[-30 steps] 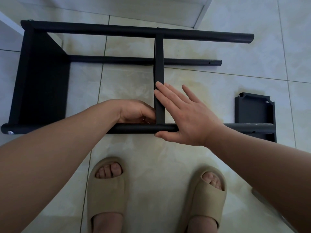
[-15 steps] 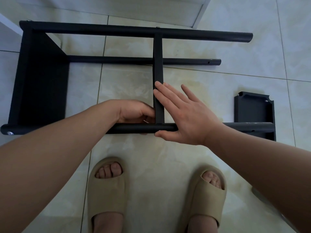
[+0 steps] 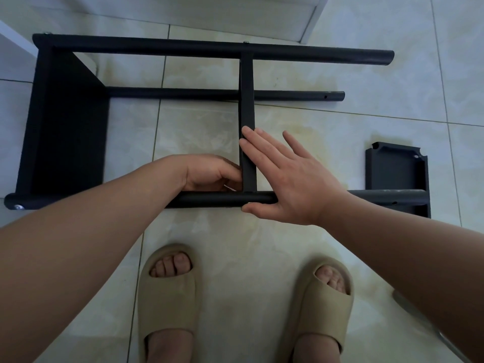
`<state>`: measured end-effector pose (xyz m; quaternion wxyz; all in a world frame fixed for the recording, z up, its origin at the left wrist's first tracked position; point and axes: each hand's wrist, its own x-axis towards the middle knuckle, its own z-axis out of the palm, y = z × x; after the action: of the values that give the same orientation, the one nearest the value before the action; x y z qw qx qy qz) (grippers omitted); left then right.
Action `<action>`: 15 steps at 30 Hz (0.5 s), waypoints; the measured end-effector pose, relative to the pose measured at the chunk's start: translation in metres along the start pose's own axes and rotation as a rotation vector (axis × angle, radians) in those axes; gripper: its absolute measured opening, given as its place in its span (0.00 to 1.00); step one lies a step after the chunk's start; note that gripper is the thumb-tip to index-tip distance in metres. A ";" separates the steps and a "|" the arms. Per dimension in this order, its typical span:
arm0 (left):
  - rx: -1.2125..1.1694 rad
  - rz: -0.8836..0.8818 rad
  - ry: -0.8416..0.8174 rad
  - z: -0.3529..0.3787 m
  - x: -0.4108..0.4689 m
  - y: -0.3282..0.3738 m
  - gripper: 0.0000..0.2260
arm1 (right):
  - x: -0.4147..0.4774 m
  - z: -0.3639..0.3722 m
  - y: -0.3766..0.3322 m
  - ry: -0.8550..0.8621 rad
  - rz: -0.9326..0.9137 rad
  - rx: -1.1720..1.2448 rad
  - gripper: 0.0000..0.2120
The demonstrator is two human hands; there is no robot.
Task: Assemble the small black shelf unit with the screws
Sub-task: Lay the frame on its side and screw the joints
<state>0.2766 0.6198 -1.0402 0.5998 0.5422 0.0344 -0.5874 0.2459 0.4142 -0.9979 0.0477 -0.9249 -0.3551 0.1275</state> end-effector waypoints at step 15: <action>-0.091 0.028 -0.016 0.000 0.000 0.000 0.09 | 0.000 -0.001 0.000 -0.010 0.002 0.009 0.49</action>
<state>0.2771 0.6197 -1.0404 0.6323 0.5101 0.0487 -0.5811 0.2465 0.4144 -0.9966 0.0499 -0.9243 -0.3540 0.1338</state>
